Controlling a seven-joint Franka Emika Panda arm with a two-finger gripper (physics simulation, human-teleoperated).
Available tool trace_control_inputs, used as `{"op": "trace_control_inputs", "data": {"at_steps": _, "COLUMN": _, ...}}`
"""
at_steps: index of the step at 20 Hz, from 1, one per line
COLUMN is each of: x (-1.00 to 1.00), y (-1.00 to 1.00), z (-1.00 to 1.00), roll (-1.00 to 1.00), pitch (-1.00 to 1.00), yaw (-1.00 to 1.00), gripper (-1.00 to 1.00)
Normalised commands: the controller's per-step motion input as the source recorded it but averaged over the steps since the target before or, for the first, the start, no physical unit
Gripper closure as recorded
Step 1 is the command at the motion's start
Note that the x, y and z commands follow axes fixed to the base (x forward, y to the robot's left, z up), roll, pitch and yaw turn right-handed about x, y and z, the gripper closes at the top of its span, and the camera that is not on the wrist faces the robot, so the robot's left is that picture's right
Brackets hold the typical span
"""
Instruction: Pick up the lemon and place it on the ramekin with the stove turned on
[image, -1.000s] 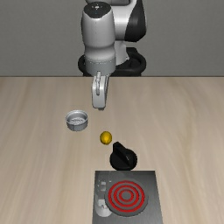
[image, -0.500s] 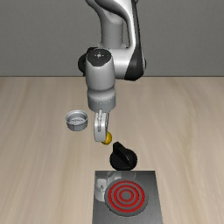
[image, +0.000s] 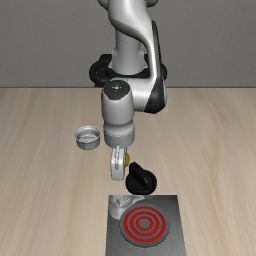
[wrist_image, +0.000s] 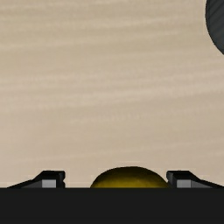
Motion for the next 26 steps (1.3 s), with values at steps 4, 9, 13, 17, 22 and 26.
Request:
{"op": "trace_control_inputs", "data": {"at_steps": 4, "x": 0.0, "y": 0.0, "z": 0.0, "roll": 0.0, "pitch": 0.0, "yaw": 0.0, "gripper": 1.0}}
{"op": "trace_control_inputs", "data": {"at_steps": 9, "x": 0.0, "y": 0.0, "z": 0.0, "roll": 0.0, "pitch": 0.0, "yaw": 0.0, "gripper": 1.0}}
{"op": "trace_control_inputs", "data": {"at_steps": 13, "x": 0.0, "y": 0.0, "z": 0.5, "roll": 0.0, "pitch": 0.0, "yaw": 0.0, "gripper": 1.0}}
{"op": "trace_control_inputs", "data": {"at_steps": 17, "x": 0.0, "y": 0.0, "z": 1.0, "roll": 0.0, "pitch": 0.0, "yaw": 0.0, "gripper": 1.0}}
{"op": "trace_control_inputs", "data": {"at_steps": 22, "x": -0.8, "y": 0.0, "z": 0.2, "roll": 0.0, "pitch": 0.0, "yaw": 0.0, "gripper": 1.0}}
{"op": "trace_control_inputs", "data": {"at_steps": 26, "x": -1.0, "y": 0.0, "z": 0.0, "roll": 0.0, "pitch": 0.0, "yaw": 0.0, "gripper": 1.0}}
